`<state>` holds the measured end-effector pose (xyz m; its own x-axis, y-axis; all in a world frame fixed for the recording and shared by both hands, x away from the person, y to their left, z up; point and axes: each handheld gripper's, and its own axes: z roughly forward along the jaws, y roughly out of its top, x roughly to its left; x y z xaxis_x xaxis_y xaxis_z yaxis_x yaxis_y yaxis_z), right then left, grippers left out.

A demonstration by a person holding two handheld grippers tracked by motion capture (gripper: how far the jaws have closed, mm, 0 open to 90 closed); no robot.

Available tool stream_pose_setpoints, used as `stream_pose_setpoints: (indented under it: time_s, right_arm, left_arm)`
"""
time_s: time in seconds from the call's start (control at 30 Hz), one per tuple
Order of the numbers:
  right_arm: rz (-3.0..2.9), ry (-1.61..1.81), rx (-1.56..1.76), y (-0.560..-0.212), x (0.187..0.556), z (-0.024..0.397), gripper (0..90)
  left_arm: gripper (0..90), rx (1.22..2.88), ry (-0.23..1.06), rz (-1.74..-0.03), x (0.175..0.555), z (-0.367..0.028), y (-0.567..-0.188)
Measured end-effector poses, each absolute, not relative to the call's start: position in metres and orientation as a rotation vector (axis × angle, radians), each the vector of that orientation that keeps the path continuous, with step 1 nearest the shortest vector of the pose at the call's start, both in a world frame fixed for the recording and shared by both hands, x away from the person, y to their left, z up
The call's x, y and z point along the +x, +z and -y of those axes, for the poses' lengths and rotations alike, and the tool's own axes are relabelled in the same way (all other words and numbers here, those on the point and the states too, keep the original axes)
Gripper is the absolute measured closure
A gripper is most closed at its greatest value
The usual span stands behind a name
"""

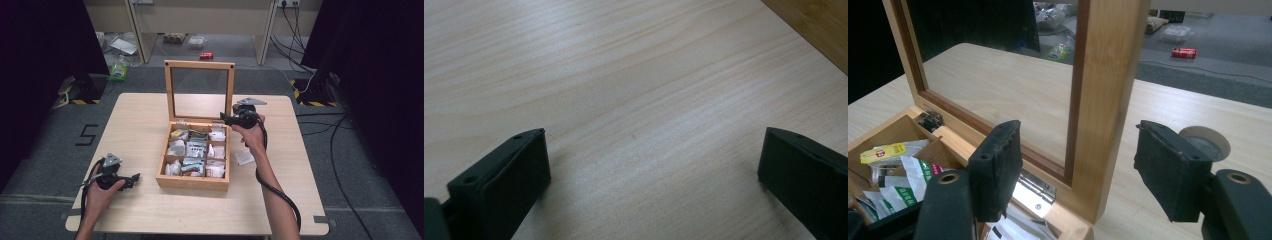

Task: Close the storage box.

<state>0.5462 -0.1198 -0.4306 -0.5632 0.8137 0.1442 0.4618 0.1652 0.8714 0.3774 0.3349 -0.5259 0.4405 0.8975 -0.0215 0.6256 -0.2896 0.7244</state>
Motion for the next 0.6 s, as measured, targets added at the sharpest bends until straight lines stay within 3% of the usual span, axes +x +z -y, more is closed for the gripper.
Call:
stream_pose_setpoints:
  time_s: [0.6]
  right_arm:
    - [-2.08,1.351,1.192,-0.4268,0.5518,0.1122,46.4]
  left_arm:
    - [0.0,2.025,0.521,-1.274,0.3775,-0.3349,-0.5259]
